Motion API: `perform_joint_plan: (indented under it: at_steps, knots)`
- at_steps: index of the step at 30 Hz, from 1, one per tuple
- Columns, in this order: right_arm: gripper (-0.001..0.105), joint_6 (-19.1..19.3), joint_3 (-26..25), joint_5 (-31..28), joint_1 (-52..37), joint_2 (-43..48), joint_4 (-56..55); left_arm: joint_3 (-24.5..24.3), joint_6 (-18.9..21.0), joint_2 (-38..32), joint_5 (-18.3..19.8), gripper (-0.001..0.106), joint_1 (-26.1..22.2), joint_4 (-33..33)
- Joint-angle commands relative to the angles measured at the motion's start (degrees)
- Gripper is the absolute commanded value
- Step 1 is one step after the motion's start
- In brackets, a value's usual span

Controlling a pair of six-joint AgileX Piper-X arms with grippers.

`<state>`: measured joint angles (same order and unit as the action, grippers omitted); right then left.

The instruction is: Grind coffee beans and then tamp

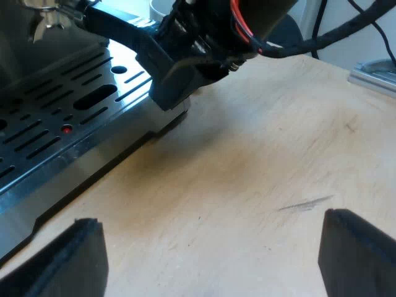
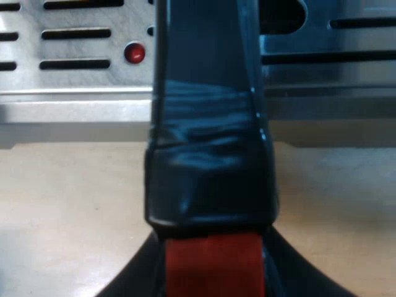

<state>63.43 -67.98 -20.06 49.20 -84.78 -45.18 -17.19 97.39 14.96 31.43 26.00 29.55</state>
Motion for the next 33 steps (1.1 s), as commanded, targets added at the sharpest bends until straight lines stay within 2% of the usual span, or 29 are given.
perform_joint_plan:
  at_steps: [1, 15, 17, 20, 24, 33]
  knots:
    - [0.0, 0.17, -0.35, -4.17, 1.33, 1.46, -0.05, -0.08, 0.52, -0.42, 0.6, 0.071, 0.31, -0.24]
    - [0.0, -2.86, -0.35, -6.41, 4.5, 1.49, -0.52, -0.08, 0.52, -0.42, 0.6, 0.071, 0.31, -0.24]
    - [0.0, -3.55, -0.35, -7.59, 5.5, 1.49, -0.49, -0.08, 0.52, -0.42, 0.6, 0.071, 0.31, -0.24]
    - [0.0, -6.83, -0.35, -9.86, 6.46, 1.66, -0.49, -0.08, 0.52, -0.42, 0.6, 0.071, 0.31, -0.24]
    - [0.0, -6.86, -0.35, -10.36, 7.03, 1.65, -0.7, -0.08, 0.52, -0.42, 0.6, 0.071, 0.31, -0.24]
    - [0.0, -8.45, -0.35, -17.1, 10.38, 1.65, -1.38, -0.08, 0.52, -0.42, 0.6, 0.071, 0.31, -0.24]
